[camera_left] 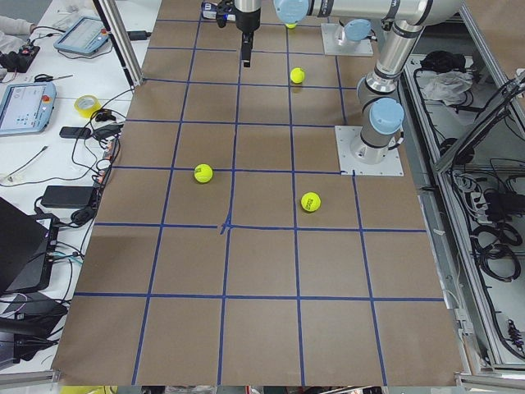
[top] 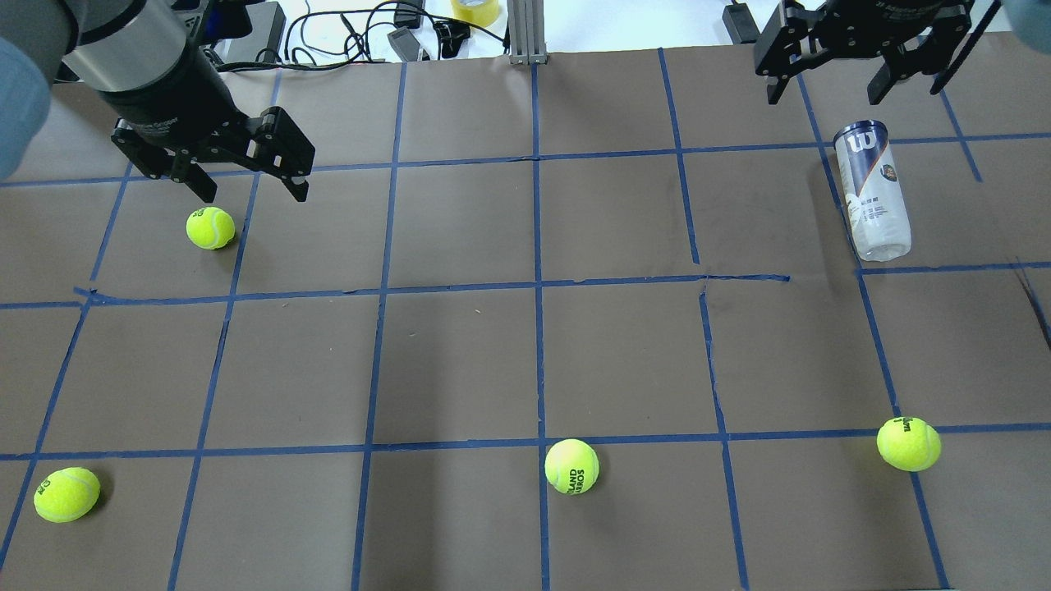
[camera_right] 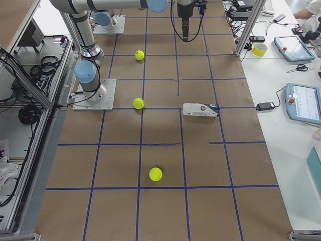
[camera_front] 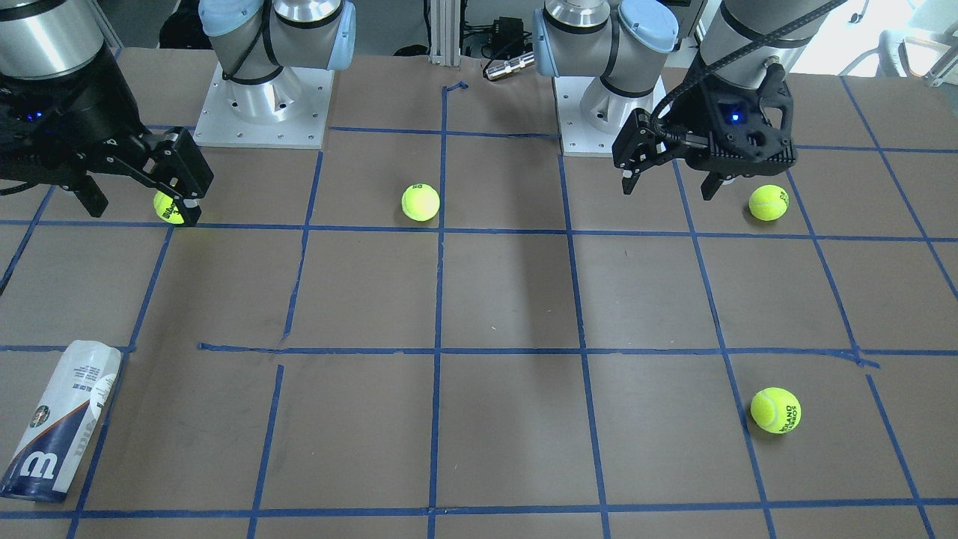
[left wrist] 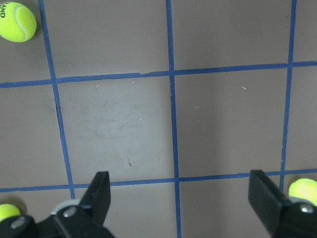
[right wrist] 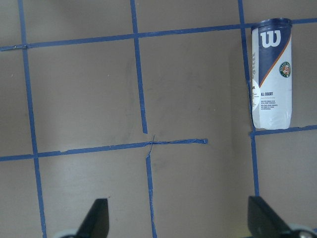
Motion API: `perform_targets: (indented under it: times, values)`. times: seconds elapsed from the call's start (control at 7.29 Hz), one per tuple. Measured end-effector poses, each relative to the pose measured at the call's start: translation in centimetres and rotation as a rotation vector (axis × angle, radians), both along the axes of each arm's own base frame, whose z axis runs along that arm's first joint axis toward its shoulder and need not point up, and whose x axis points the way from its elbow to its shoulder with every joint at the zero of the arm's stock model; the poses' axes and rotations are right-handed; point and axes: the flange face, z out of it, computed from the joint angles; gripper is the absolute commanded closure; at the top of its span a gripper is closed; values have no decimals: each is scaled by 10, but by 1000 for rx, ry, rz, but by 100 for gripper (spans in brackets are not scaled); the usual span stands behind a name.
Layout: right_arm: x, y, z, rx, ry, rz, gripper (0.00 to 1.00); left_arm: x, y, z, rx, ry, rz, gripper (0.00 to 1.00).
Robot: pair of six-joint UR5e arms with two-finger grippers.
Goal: Lift up tennis ball bucket
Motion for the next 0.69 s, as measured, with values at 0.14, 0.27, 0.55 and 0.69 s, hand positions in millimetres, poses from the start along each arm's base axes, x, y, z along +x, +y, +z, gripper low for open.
perform_targets:
  times: [0.14, 0.27, 0.55, 0.69]
  values:
    - [0, 0, -1, 2, 0, 0, 0, 0, 0, 0, -1, 1, 0, 0]
    - [0, 0, -2, 4, 0, 1, 0, 0, 0, 0, -2, 1, 0, 0]
    - [0, 1, -3, 10, -4, 2, 0, 0, 0, 0, -2, 1, 1, 0]
    - [1, 1, -4, 11, -7, 3, 0, 0, 0, 0, -2, 1, 1, 0]
